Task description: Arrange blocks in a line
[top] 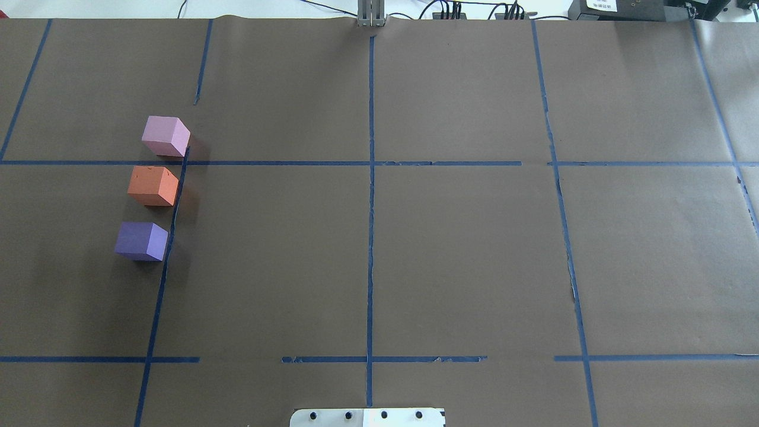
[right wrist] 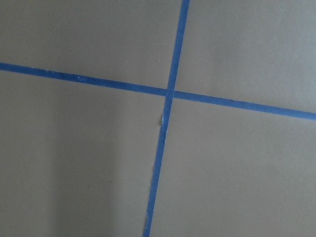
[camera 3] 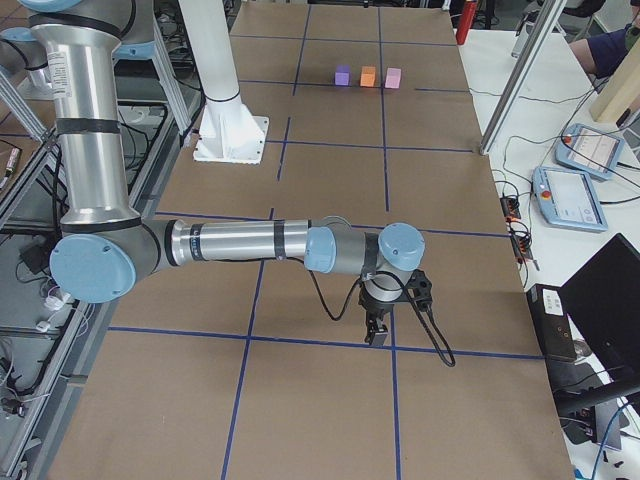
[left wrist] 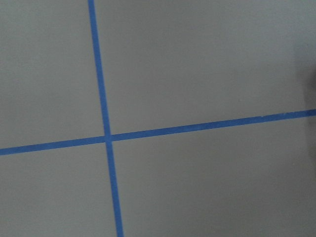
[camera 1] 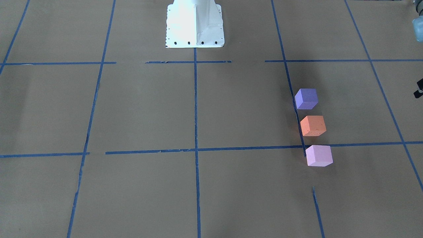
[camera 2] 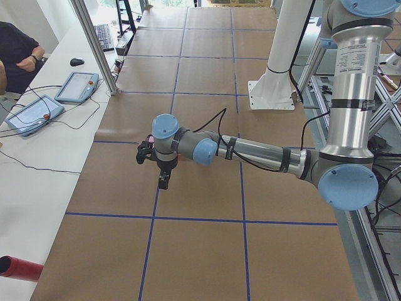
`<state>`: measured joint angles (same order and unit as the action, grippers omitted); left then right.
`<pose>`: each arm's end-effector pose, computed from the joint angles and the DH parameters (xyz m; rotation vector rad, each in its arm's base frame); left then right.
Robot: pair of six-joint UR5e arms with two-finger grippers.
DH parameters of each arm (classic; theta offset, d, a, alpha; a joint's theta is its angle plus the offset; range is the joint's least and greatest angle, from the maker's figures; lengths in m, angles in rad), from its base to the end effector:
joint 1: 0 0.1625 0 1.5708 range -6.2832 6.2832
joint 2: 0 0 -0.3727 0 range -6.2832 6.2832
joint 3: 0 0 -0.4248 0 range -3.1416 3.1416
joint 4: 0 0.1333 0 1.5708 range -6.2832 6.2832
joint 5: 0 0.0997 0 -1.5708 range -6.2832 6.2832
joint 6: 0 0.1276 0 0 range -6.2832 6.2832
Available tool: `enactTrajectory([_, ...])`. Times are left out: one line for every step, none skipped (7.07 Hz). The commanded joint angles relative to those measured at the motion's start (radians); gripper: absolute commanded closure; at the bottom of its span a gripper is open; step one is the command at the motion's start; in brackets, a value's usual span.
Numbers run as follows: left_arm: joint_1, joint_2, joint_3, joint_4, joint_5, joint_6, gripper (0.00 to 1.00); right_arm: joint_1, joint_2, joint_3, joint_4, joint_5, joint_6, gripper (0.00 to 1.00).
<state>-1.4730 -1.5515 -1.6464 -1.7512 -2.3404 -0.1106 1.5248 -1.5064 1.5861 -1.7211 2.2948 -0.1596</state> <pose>0.0080 -0.5371 0.5769 0.1440 0.7851 0.0790 0.0239 -0.5418 0.6030 -0.0263 -0.7273 -0.1709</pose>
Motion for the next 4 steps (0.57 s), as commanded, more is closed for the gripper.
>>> enactTrajectory([-0.056,0.036,0.069,0.001,-0.040,0.049,0.00,0.000,0.000,0.000,0.000,0.000,0.000,0.00])
enactTrajectory([-0.058,0.041,0.065,0.002,-0.039,0.033,0.00,0.000,0.000,0.000,0.000,0.000,0.000,0.00])
enactTrajectory([-0.058,0.041,0.063,0.002,-0.036,0.031,0.00,0.000,0.000,0.000,0.000,0.000,0.000,0.00])
enactTrajectory([-0.062,0.041,0.053,0.009,-0.037,0.032,0.00,0.000,0.000,0.000,0.000,0.000,0.000,0.00])
